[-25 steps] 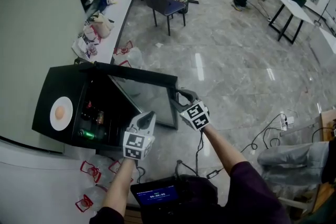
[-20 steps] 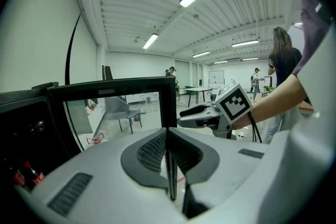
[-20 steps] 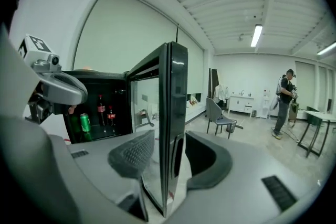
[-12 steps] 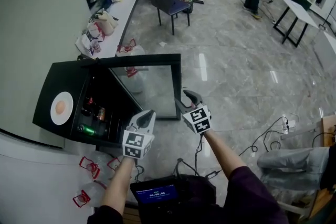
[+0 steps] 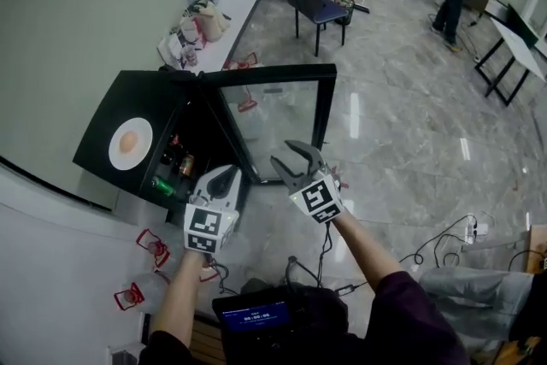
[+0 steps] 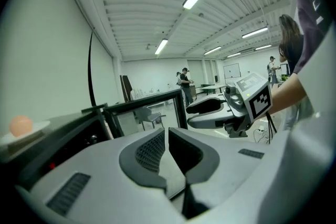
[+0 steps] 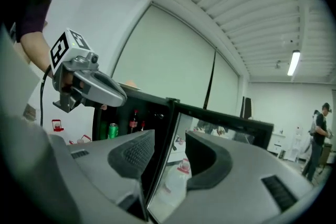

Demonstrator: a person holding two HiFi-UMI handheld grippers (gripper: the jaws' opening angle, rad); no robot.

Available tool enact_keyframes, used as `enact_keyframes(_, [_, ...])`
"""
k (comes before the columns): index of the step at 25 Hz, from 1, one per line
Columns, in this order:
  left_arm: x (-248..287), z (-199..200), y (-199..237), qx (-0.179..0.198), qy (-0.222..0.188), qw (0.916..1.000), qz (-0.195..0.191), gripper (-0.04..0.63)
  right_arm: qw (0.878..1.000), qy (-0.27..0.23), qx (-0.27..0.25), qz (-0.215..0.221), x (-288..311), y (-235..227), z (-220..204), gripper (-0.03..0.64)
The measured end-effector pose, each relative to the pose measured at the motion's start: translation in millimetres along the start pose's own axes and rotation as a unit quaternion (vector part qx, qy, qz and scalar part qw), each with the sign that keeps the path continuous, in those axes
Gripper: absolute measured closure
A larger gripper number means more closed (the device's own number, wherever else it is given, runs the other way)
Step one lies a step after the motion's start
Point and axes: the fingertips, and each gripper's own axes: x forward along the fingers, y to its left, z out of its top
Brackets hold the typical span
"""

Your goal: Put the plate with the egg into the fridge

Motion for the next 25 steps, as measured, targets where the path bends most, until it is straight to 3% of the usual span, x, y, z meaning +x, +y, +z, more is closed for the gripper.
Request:
enact_keyframes(3, [-30, 14, 40, 0.036, -0.004, 0.9987, 0.035, 0.584, 0.998, -0.033, -0.04, 0.037, 26, 31, 44, 0.426])
enact_keyframes(7, [-73, 23, 101, 0.053, -0.008, 0.9959, 0.073, 0.584, 0.988, -0.063, -0.117, 0.081, 64, 81, 95, 0.426])
enact_keyframes(10, [-101, 20, 149, 0.072, 0.0, 0.9922, 0.101, 0.584, 0.974, -0.08, -0.182, 0.111, 97, 117, 125, 0.426])
enact_keyframes(16, [-152, 9, 246, 0.099, 0.032, 0.9818, 0.159, 0.584, 0.933, -0.093, -0.311, 0.155, 147, 174, 169, 0.426])
enact_keyframes(21, [-162, -20, 333, 0.083, 0.124, 0.973, 0.176, 0.584, 0.902, -0.085, -0.387, 0.171, 171, 199, 174, 0.426])
enact_keyframes(23, [-157, -32, 359, 0.069, 0.176, 0.9679, 0.166, 0.584, 0.892, -0.083, -0.407, 0.179, 177, 205, 171, 0.426])
enact_keyframes(25, [-149, -45, 373, 0.032, 0.233, 0.9626, 0.134, 0.584, 0.879, -0.079, -0.432, 0.187, 182, 207, 165, 0.426])
